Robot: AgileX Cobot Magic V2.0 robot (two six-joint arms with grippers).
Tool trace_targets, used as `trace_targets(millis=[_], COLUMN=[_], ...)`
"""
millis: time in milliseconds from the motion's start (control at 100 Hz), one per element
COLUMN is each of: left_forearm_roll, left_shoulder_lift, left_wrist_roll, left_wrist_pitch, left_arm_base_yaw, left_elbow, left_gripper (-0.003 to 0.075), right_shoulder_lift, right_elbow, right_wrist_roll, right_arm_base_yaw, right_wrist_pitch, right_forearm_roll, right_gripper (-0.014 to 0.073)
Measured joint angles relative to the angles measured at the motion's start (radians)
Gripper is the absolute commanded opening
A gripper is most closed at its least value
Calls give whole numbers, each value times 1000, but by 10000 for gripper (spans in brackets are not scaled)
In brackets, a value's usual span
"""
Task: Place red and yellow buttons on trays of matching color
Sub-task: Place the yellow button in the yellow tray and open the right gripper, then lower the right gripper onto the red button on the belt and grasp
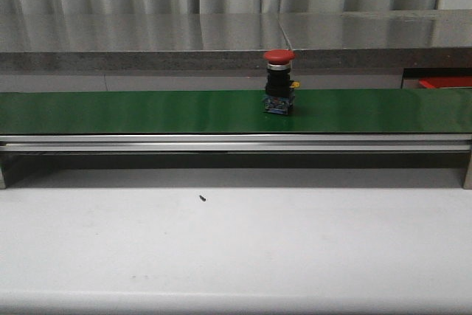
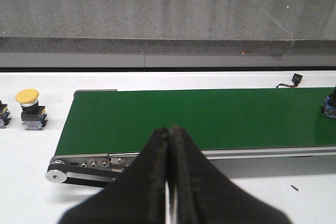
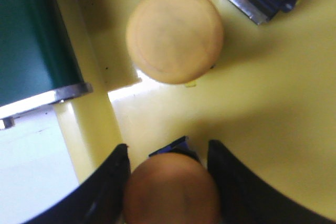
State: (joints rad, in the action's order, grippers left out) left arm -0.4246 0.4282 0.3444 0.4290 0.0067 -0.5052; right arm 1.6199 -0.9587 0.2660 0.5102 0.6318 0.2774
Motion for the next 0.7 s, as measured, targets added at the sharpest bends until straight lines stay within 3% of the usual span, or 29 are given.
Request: trace_targets(millis=[210, 520, 700], left_forearm_roll=[0, 0, 0], left_shoulder_lift=[0, 0, 0], left_wrist_roll=[0, 0, 0], left_wrist_pitch=[0, 0, 0], left_arm_base_yaw=[0, 0, 0], left_elbow=[0, 0, 0], left_gripper=[-19, -19, -19], right_shoulder_lift=[0, -83, -220], right_elbow=[0, 0, -2], right_wrist_roll=[0, 0, 55], right_arm_base_yaw=[0, 0, -64], right_wrist_pitch=[4, 11, 4], right_forearm_roll=[0, 2, 12], right_gripper=[453, 451, 451])
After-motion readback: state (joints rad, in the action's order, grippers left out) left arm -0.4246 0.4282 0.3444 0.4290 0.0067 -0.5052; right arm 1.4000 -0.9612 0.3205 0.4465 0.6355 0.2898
